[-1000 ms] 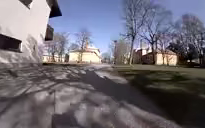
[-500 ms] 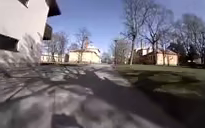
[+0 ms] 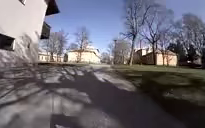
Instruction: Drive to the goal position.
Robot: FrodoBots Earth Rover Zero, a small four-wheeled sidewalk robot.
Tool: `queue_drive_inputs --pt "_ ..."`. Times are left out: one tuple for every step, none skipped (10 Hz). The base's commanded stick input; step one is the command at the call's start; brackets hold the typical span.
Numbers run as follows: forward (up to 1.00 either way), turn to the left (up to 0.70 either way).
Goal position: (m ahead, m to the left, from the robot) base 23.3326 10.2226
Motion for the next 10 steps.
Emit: queue_drive_inputs --pt "0.85 0.00" --pt "0.85 0.00" --pt "0.85 0.00" --pt "0.85 0.00" --pt "0.85 0.00" --pt "0.85 0.00" --pt "0.85 0.00" --pt "0.85 0.00" --pt "0.85 0.00" --pt "0.85 0.00"
